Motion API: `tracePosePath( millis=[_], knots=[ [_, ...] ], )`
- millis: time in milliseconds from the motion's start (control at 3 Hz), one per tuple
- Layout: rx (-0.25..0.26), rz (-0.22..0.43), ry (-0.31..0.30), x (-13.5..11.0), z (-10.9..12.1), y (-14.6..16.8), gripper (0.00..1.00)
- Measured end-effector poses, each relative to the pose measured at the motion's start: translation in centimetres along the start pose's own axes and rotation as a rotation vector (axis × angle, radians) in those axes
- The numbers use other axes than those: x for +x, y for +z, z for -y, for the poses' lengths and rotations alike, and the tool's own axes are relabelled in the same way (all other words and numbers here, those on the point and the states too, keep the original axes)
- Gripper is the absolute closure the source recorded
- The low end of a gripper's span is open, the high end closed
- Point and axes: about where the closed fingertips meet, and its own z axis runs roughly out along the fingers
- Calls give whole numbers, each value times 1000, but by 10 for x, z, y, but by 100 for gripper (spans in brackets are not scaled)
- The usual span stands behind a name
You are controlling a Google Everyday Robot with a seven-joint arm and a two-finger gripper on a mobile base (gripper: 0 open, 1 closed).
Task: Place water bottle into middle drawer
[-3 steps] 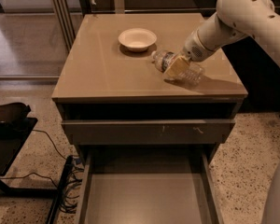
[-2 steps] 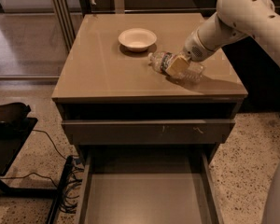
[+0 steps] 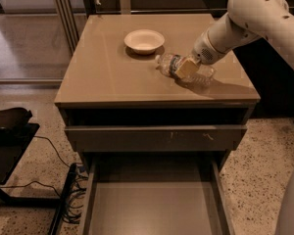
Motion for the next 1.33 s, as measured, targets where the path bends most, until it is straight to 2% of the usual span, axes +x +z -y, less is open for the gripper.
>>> tracePosePath(
  millis=[333, 667, 1000, 1333],
  knots=[
    [-12, 20, -6, 15, -12, -24, 100],
    [-34, 87, -20, 35, -35, -63, 100],
    [-30, 158, -52, 58, -67, -102, 100],
    [-32, 205, -94, 90, -110, -119, 100]
  ],
)
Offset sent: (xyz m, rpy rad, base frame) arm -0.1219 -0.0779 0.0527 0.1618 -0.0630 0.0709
